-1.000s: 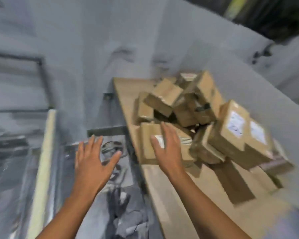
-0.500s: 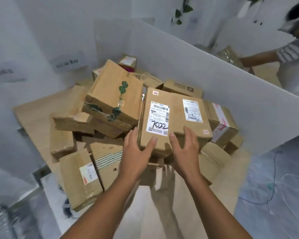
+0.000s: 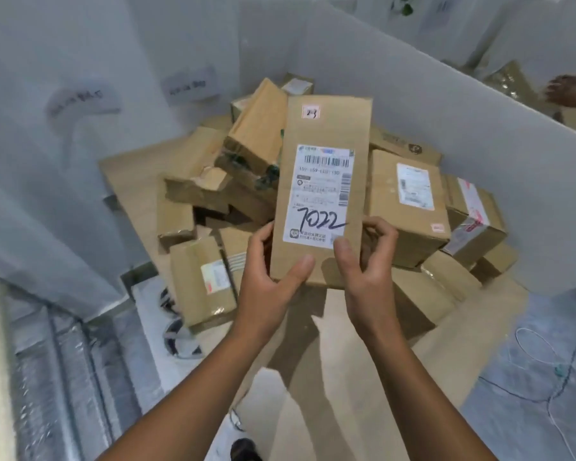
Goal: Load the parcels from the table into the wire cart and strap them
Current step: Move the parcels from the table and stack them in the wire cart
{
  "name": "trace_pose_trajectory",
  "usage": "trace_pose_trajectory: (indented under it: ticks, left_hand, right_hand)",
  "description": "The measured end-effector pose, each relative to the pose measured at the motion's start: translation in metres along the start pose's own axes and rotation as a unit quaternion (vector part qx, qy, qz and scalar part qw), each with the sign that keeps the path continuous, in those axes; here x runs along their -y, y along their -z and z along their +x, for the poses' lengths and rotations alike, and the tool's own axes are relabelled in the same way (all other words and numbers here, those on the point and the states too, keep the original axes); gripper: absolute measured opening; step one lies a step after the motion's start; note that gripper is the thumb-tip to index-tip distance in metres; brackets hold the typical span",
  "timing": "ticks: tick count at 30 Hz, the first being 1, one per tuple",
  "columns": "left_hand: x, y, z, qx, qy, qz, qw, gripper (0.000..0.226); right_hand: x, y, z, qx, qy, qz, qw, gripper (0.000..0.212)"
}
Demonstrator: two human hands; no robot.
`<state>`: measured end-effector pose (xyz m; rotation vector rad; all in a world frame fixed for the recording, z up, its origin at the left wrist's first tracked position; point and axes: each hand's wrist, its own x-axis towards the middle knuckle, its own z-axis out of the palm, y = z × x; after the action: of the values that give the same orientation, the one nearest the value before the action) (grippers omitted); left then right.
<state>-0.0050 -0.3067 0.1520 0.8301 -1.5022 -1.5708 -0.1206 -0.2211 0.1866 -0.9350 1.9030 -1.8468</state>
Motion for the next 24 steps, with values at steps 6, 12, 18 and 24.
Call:
trace_pose_trajectory:
  ticks: [6, 12, 18, 24]
  left_hand:
    - [-0.007, 0.108, -0.090, -0.127, -0.005, -0.016, 0.992, 0.088]
    - [0.003, 0.231, -0.220, -0.302, -0.010, -0.038, 0.953, 0.075]
    - [0.024, 0.331, -0.346, -0.492, 0.011, -0.037, 0.870, 0.086]
    - [0.065, 0.416, -0.422, -0.639, 0.057, -0.072, 0.764, 0.081]
  right_hand:
    - [0.014, -0.078, -0.079, 0.172, 0.025, -0.037, 0.984, 0.076]
    - [0.033, -0.187, -0.202, 0.376, 0.023, -0.040, 0.925, 0.075]
    - [0.049, -0.301, -0.334, 0.542, 0.059, -0.092, 0.833, 0.091]
    - [0.024, -0.411, -0.438, 0.683, 0.091, -0.151, 0.709, 0.092]
